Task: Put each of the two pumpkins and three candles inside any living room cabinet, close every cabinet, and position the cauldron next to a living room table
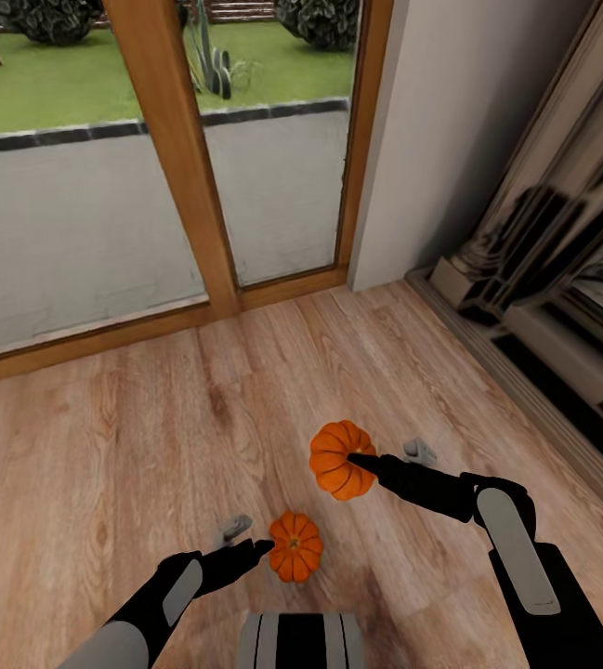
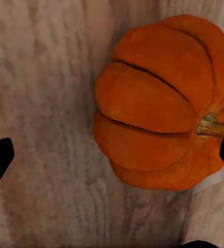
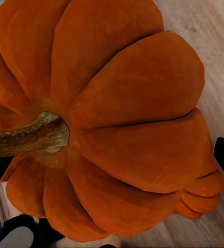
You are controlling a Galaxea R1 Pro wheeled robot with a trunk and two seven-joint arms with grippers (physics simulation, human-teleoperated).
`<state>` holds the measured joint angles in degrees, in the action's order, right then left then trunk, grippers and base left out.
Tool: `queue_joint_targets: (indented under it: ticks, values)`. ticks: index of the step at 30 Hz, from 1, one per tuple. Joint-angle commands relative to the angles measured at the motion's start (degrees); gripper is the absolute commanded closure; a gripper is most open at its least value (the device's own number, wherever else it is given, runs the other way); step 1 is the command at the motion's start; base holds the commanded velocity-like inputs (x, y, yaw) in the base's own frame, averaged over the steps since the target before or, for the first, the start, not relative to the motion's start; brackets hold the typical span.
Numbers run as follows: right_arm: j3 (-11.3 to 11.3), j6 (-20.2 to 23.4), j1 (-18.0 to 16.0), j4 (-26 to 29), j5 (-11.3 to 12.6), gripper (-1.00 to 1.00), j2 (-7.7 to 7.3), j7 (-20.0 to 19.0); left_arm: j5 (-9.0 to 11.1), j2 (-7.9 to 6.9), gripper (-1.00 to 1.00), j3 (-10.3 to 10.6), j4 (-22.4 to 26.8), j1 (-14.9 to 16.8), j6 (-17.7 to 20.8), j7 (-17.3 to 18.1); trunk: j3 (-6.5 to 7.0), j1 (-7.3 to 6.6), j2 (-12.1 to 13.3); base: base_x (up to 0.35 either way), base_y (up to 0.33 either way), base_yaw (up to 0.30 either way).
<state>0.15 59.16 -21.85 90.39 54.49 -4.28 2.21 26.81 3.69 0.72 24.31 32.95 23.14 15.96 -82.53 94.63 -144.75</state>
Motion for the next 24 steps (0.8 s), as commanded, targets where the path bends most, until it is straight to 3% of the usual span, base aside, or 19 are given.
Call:
queue_joint_targets:
  ticks: [1, 6, 14, 24]
  values:
    - [0.02, 0.17, -0.03, 0.04, 0.35, 1.0, -0.02, 0.26, 0.44, 0.04, -1.0, 1.31, 0.07, 0.01, 0.3, -0.08, -0.26, 0.01, -0.03, 0.0, 0.0, 0.0]
    - [0.03, 0.17, -0.03, 0.04, 0.35, 1.0, -0.02, 0.25, 0.51, 0.09, -1.0, 3.3, 0.08, 0.01, 0.17, -0.14, -1.37, 0.14, -0.1, 0.0, 0.0, 0.0]
    - [-0.03, 0.17, -0.03, 0.05, 0.35, 1.0, -0.02, 0.25, 0.51, 0.08, -1.0, 3.56, 0.07, 0.01, -1.03, 0.06, -1.37, 0.14, -0.1, 0.0, -0.001, 0.0]
    - [-0.06, 0.17, -0.03, 0.05, 0.35, 1.0, -0.02, 0.25, 0.52, 0.02, -1.0, 3.59, 0.05, 0.01, -1.23, -0.07, -1.37, 0.14, -0.1, 0.029, -0.112, 0.0]
